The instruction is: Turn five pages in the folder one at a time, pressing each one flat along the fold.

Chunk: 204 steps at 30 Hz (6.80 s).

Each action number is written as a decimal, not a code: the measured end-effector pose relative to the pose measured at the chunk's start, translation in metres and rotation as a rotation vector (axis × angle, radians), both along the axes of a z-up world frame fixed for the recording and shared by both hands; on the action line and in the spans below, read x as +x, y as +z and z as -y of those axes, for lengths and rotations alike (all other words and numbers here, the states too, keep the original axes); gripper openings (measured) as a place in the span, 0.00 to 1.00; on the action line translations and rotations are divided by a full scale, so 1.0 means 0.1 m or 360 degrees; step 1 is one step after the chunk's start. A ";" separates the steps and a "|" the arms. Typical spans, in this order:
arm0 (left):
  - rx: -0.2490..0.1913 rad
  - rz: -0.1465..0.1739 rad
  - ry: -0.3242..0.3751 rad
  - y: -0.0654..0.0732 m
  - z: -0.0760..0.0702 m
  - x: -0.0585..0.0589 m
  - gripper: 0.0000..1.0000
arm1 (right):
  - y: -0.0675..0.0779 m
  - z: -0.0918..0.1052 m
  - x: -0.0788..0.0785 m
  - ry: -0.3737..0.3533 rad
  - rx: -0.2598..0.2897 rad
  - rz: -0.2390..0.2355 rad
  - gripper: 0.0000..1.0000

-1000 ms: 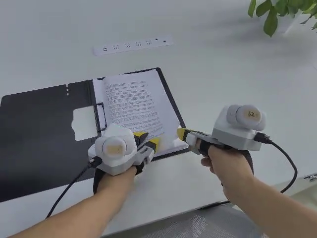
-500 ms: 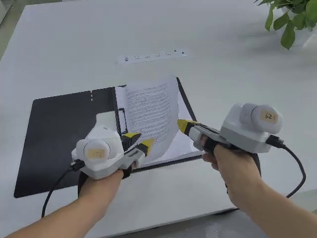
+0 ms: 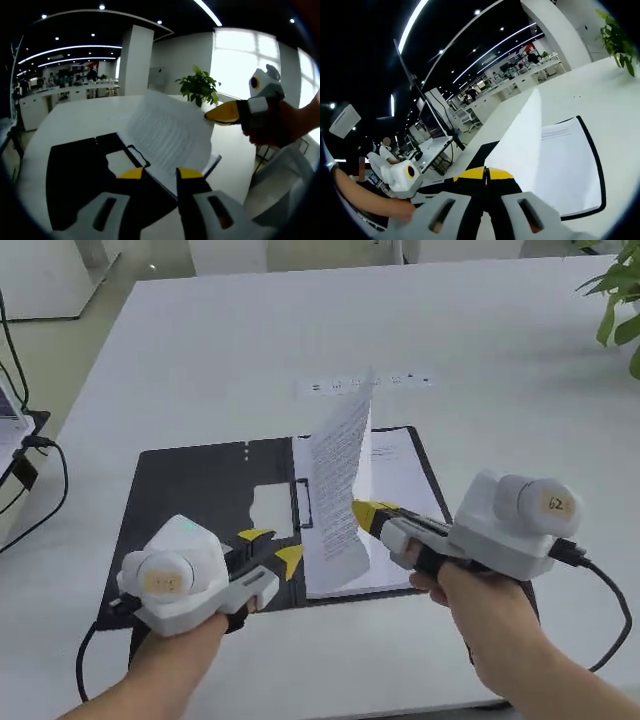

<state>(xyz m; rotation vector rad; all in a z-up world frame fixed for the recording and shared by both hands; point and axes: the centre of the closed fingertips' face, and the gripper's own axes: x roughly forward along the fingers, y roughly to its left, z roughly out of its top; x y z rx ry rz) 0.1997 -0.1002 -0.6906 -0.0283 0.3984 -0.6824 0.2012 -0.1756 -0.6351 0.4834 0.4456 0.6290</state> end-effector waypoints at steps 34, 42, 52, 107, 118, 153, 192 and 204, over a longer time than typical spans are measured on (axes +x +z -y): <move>0.0030 -0.0016 0.0365 0.00 -1.22 -0.22 0.21 | -0.63 -1.40 -0.03 0.0408 -0.0098 -0.0228 0.00; 0.0037 -0.0047 0.0399 -0.04 -1.31 -0.25 0.21 | -0.88 -1.58 -0.05 0.0483 -0.0157 -0.0292 0.00; 0.0065 -0.0088 0.0418 -0.10 -1.38 -0.28 0.21 | -1.16 -1.76 -0.09 0.0541 -0.0201 -0.0356 0.00; 0.0400 -0.0122 0.0111 -0.98 -0.82 0.04 0.18 | -1.10 -0.38 1.09 0.0255 0.0016 -0.0401 0.00; 0.0392 -0.0114 0.0116 -0.98 -0.82 0.04 0.18 | -1.21 -0.37 1.45 0.0112 0.0208 -0.0594 0.00; 0.0356 -0.0088 0.0143 -0.95 -0.80 0.04 0.18 | -1.45 -0.30 2.49 -0.0075 0.0204 -0.0733 0.00; 0.0311 -0.0092 0.0160 -0.96 -0.82 0.04 0.18 | -1.42 -0.32 1.98 0.0001 0.0504 -0.0932 0.00; 0.0315 -0.0093 0.0158 -0.95 -0.80 0.03 0.18 | -1.40 -0.30 1.68 0.0048 0.0530 -0.0974 0.00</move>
